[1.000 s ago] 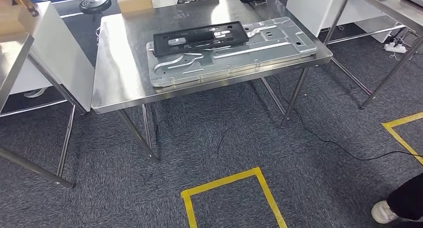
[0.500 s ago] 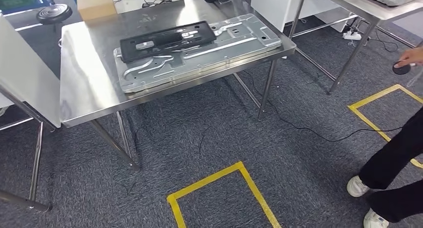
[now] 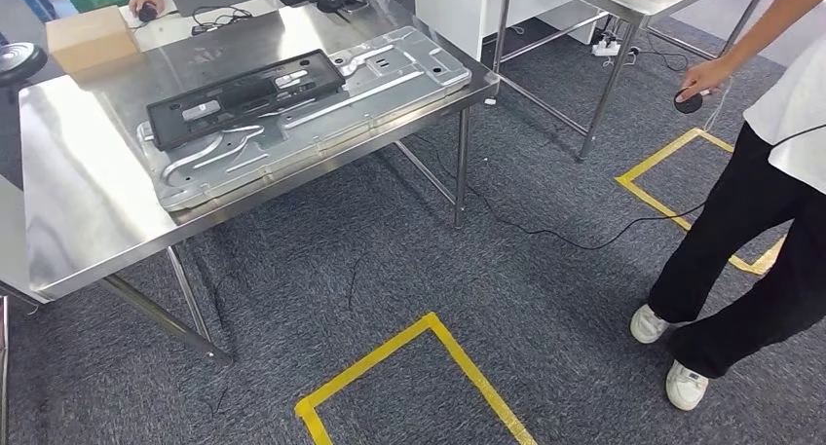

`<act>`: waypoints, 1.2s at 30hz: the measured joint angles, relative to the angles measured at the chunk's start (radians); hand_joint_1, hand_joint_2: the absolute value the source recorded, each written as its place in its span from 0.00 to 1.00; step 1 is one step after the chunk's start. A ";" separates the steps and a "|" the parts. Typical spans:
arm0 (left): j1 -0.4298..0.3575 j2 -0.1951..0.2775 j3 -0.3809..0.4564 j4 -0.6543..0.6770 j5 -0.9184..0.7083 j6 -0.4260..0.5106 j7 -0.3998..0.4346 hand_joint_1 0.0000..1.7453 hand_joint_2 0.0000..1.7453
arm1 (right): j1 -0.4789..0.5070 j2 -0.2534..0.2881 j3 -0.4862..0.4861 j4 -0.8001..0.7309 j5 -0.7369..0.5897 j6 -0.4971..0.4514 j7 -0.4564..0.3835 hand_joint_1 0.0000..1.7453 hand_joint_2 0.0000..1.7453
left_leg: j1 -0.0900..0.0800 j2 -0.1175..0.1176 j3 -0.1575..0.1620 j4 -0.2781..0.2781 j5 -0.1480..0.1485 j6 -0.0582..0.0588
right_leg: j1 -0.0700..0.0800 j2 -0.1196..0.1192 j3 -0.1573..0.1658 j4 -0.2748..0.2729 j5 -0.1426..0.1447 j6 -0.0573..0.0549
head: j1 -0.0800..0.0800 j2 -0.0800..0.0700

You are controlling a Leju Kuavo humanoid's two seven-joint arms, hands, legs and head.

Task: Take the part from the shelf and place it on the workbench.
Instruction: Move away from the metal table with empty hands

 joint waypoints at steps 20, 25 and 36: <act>-0.006 -0.003 -0.001 0.001 -0.007 0.006 0.012 0.00 0.00 | 0.004 0.011 0.018 0.004 0.005 0.026 0.060 0.00 0.00 | 0.004 0.159 0.015 -0.004 -0.023 -0.043 | -0.006 -0.128 0.021 -0.025 -0.003 0.004 | 0.003 0.000; 0.002 -0.004 -0.002 0.001 -0.007 0.005 0.016 0.00 0.00 | 0.002 0.016 0.024 0.005 0.005 0.029 0.065 0.00 0.00 | 0.019 0.085 -0.108 0.277 -0.157 -0.062 | -0.015 -0.063 0.005 -0.024 0.010 -0.013 | 0.001 0.000; -0.007 -0.006 -0.002 0.001 -0.007 -0.001 0.026 0.00 0.00 | 0.009 0.018 0.033 0.009 0.005 0.037 0.072 0.00 0.00 | 0.022 0.050 0.043 -0.076 0.025 -0.020 | -0.012 -0.038 -0.042 0.035 -0.012 0.030 | 0.002 0.000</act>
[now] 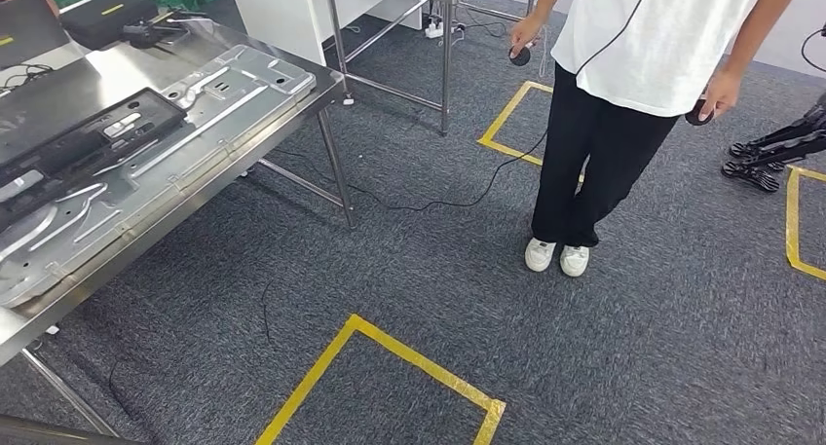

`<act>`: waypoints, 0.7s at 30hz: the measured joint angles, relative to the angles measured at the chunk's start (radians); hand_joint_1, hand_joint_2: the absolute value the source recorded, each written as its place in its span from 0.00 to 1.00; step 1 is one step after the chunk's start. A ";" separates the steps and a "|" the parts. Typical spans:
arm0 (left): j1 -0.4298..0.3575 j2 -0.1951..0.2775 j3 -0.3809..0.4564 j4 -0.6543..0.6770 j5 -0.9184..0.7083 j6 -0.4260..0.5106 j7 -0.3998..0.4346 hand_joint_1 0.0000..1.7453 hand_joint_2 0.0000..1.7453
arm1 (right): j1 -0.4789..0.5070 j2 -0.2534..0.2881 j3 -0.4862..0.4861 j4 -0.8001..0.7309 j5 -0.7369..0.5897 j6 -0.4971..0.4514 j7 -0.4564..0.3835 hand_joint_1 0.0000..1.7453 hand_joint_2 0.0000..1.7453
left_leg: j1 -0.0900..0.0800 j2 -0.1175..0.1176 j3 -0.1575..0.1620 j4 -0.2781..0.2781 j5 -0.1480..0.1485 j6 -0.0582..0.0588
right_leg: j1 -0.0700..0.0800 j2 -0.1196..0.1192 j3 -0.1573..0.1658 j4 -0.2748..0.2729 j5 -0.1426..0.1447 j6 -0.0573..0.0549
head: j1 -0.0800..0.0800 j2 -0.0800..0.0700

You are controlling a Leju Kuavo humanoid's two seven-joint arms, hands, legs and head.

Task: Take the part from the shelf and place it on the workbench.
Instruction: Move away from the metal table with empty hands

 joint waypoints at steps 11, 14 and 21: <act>0.002 0.002 0.002 0.001 0.044 0.042 -0.034 0.00 0.00 | -0.007 0.010 0.006 0.000 -0.011 -0.002 -0.002 0.00 0.00 | 0.001 0.126 -0.009 0.048 -0.038 -0.040 | -0.015 -0.117 0.045 -0.016 -0.019 0.013 | 0.000 0.000; 0.002 -0.001 0.012 0.001 0.073 0.054 -0.031 0.00 0.00 | -0.006 0.008 0.007 0.001 -0.016 -0.012 0.003 0.00 0.00 | 0.011 0.108 -0.013 0.076 -0.065 -0.043 | -0.009 -0.086 0.039 -0.014 -0.017 -0.008 | -0.002 0.000; 0.011 -0.032 0.021 0.001 0.092 0.070 0.031 0.00 0.00 | -0.011 0.004 0.014 0.002 -0.004 -0.013 -0.002 0.00 0.00 | -0.014 0.026 -0.138 0.337 -0.163 -0.002 | 0.013 -0.006 0.028 -0.015 -0.006 -0.028 | -0.005 0.000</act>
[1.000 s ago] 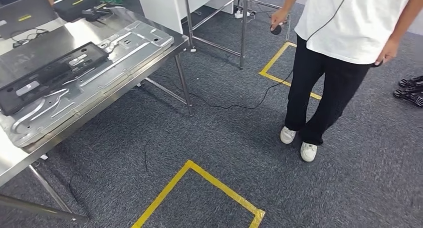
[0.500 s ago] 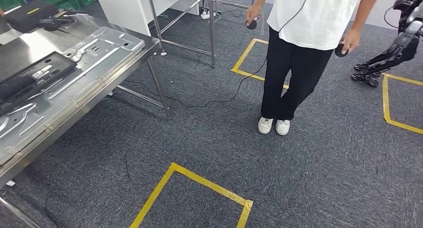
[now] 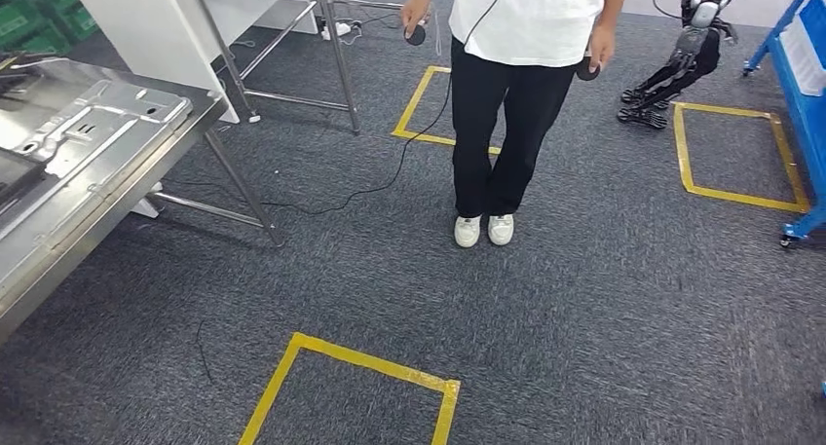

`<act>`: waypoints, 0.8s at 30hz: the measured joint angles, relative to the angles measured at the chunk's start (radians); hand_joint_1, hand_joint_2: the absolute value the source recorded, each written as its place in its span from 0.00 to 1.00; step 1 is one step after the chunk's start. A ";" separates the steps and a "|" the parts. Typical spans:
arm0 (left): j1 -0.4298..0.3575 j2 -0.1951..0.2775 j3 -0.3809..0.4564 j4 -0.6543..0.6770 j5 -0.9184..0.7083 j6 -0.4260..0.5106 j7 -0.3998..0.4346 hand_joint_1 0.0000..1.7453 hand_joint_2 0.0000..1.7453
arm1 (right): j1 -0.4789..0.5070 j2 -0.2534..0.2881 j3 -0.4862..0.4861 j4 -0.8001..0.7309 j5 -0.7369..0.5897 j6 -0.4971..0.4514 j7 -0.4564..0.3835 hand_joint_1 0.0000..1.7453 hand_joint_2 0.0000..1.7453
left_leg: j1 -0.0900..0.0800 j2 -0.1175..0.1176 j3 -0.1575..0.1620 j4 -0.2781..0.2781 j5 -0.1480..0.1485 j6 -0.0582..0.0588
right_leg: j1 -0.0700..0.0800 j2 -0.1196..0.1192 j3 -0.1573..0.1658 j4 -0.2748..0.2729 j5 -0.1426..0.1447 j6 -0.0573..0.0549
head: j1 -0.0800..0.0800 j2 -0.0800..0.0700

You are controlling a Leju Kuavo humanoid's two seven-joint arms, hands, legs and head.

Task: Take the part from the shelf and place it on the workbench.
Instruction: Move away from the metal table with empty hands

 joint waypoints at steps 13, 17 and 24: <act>0.003 -0.006 0.016 0.000 0.018 -0.019 0.003 0.00 0.00 | -0.003 -0.015 0.025 0.001 0.012 0.022 -0.007 0.00 0.00 | -0.019 0.010 0.134 -0.346 0.174 0.046 | -0.010 -0.053 -0.113 0.227 -0.114 0.048 | 0.001 0.000; 0.004 -0.005 0.018 0.000 0.009 -0.024 0.003 0.00 0.00 | -0.002 -0.019 0.030 0.001 0.013 0.024 -0.007 0.00 0.00 | -0.013 0.067 0.135 -0.329 0.157 0.024 | -0.024 -0.100 -0.022 0.073 -0.030 0.074 | 0.001 0.000; -0.007 -0.007 0.018 0.000 -0.019 -0.030 -0.010 0.00 0.00 | 0.000 -0.025 0.038 0.001 0.008 0.027 -0.020 0.00 0.00 | -0.005 0.079 0.120 -0.257 0.095 -0.016 | -0.017 -0.088 0.022 -0.032 0.011 0.023 | 0.000 0.000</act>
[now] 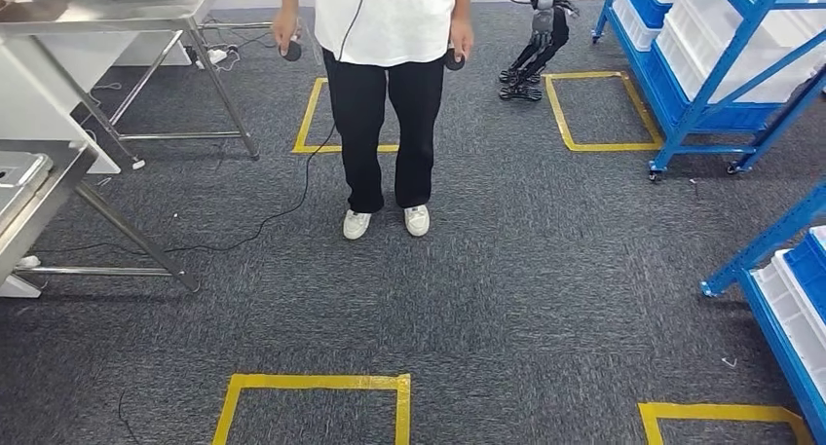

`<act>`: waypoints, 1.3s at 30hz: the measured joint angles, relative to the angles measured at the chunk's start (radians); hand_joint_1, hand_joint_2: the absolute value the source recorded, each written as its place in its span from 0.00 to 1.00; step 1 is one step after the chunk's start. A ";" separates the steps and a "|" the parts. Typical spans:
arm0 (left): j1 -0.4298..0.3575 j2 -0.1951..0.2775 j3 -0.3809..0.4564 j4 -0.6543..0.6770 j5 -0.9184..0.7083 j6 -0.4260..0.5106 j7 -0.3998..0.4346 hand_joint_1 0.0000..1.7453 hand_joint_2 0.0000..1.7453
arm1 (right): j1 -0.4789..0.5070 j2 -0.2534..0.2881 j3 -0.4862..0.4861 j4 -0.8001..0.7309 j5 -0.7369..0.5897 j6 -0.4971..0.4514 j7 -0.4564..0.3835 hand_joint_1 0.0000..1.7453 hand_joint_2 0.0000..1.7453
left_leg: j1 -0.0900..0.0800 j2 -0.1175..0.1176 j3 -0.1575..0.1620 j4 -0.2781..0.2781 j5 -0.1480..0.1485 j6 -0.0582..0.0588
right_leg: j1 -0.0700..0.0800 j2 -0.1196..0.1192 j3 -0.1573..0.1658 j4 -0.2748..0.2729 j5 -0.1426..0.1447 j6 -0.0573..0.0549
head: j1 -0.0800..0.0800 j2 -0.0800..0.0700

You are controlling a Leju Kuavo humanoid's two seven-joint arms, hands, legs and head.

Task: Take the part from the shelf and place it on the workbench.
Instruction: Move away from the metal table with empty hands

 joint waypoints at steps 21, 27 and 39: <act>0.008 -0.009 0.000 0.000 0.003 0.010 -0.012 0.00 0.00 | 0.002 -0.006 0.008 0.002 -0.010 0.006 -0.005 0.00 0.00 | -0.002 -0.031 -0.008 -0.043 0.053 0.045 | 0.006 0.027 -0.141 0.288 -0.113 0.034 | 0.009 0.000; 0.003 -0.012 0.000 0.000 0.010 0.013 -0.015 0.00 0.00 | 0.002 -0.010 0.012 0.002 -0.011 0.006 -0.007 0.00 0.00 | -0.009 0.025 -0.005 -0.027 0.037 0.020 | 0.012 -0.034 0.017 0.005 -0.020 0.018 | 0.007 0.000; 0.006 -0.013 0.000 0.000 0.015 0.014 -0.015 0.00 0.00 | -0.002 -0.010 0.018 0.002 -0.013 0.007 -0.011 0.00 0.00 | 0.005 -0.117 -0.056 0.097 -0.003 0.018 | 0.015 0.102 -0.003 0.003 0.007 -0.019 | 0.004 0.000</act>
